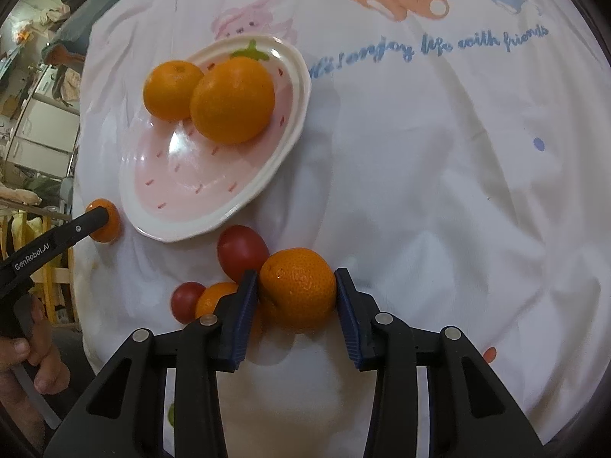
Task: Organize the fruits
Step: 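Grasp a tangerine with the left tool while the right tool grasps another tangerine, then carry both tangerines onto the pink plate and open both tools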
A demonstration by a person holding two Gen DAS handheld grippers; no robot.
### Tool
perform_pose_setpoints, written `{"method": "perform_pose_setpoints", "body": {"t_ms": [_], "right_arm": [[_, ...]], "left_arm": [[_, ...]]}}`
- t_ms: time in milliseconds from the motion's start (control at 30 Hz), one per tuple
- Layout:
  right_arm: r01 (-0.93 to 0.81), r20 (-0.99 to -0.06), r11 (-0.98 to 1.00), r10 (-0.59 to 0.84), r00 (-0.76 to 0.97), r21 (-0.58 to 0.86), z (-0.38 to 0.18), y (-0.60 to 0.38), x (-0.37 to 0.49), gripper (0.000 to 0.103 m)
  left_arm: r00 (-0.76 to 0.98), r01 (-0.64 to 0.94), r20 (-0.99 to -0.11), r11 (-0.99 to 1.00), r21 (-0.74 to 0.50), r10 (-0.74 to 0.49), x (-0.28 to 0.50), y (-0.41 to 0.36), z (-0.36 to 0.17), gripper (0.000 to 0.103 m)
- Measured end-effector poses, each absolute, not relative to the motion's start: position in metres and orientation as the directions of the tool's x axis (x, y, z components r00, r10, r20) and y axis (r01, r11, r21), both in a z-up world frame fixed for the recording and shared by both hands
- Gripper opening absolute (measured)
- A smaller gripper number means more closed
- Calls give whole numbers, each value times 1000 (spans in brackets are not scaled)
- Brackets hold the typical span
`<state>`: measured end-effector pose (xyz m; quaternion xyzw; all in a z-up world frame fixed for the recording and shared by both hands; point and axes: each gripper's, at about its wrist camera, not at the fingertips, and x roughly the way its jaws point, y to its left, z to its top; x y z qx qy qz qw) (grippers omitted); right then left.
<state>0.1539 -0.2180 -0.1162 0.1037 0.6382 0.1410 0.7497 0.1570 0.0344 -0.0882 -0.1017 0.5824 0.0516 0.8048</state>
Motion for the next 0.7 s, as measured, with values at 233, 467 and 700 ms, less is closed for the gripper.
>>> {"method": "perform_pose_setpoints", "body": {"t_ms": [233, 467, 700], "right_arm": [[-56, -903, 924, 381, 197, 378, -92, -226, 151, 42], [-46, -843, 877, 472, 259, 477, -56, -231, 151, 42], [-81, -800, 860, 500, 332, 504, -17, -227, 184, 42]], "left_arm": [[350, -227, -933, 959, -169, -82, 150, 47, -76, 34], [409, -119, -901, 971, -207, -142, 148, 30, -41, 34], [439, -35, -886, 982, -184, -151, 173, 19, -13, 34]]}}
